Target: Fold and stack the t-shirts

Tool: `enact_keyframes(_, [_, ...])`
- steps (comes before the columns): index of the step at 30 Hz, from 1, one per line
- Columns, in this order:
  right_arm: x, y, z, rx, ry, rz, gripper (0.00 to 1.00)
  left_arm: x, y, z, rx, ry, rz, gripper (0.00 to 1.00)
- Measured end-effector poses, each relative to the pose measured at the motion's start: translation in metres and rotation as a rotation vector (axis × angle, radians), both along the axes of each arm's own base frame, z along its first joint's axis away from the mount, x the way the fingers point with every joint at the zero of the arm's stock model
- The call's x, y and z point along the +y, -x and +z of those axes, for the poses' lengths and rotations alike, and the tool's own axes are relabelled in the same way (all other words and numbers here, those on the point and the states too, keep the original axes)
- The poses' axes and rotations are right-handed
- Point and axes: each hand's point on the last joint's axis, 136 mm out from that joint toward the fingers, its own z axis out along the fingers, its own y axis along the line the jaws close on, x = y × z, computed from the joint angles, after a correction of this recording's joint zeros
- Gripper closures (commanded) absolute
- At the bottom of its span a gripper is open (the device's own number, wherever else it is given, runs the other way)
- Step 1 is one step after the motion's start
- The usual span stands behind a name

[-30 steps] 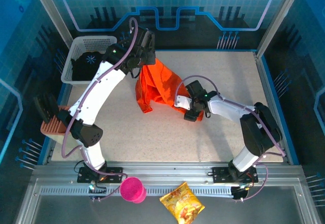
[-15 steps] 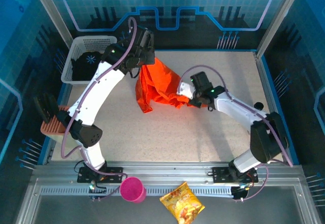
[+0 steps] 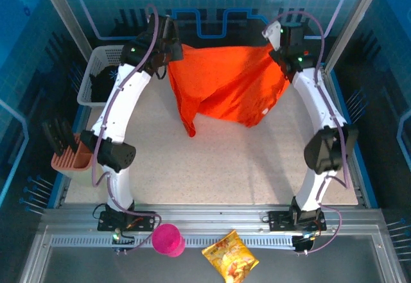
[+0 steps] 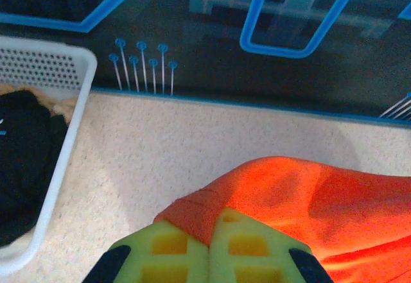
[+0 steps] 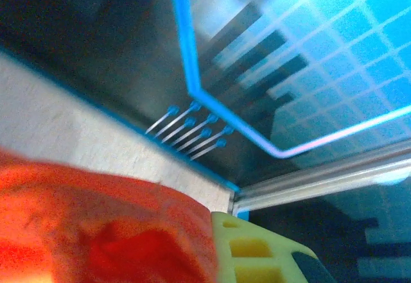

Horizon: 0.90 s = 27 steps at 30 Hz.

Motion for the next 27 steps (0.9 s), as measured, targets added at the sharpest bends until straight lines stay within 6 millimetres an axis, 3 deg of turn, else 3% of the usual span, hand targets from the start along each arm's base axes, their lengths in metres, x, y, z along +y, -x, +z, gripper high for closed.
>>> enact_keyframes(3, [-0.002, -0.027, 0.025, -0.054, -0.054, -0.013, 1.00, 0.001, -0.019, 0.004, -0.034, 0.023, -0.013, 1.00])
enact_keyframes(7, [-0.001, -0.028, 0.062, -0.124, -0.118, -0.008, 1.00, 0.001, -0.035, 0.020, -0.102, 0.037, -0.051, 1.00])
enact_keyframes(11, [0.004, -0.004, 0.089, -0.156, -0.171, 0.026, 1.00, -0.001, -0.035, 0.047, -0.182, 0.029, -0.098, 1.00])
enact_keyframes(14, [0.007, 0.039, 0.083, -0.121, -0.206, 0.061, 1.00, -0.006, -0.026, 0.058, -0.207, 0.022, -0.148, 1.00])
enact_keyframes(16, [0.011, 0.074, 0.067, -0.096, -0.234, 0.095, 1.00, -0.009, -0.014, 0.054, -0.195, 0.021, -0.192, 1.00])
enact_keyframes(19, [0.023, 0.129, 0.028, -0.057, -0.293, 0.163, 1.00, -0.011, 0.014, 0.027, -0.147, 0.021, -0.240, 1.00])
enact_keyframes(22, [0.046, 0.172, -0.030, 0.028, -0.367, 0.244, 1.00, -0.017, 0.048, -0.021, -0.074, 0.015, -0.279, 1.00])
enact_keyframes(27, [0.097, 0.224, -0.145, 0.294, -0.479, 0.320, 1.00, -0.029, 0.097, -0.132, 0.126, 0.021, -0.298, 1.00])
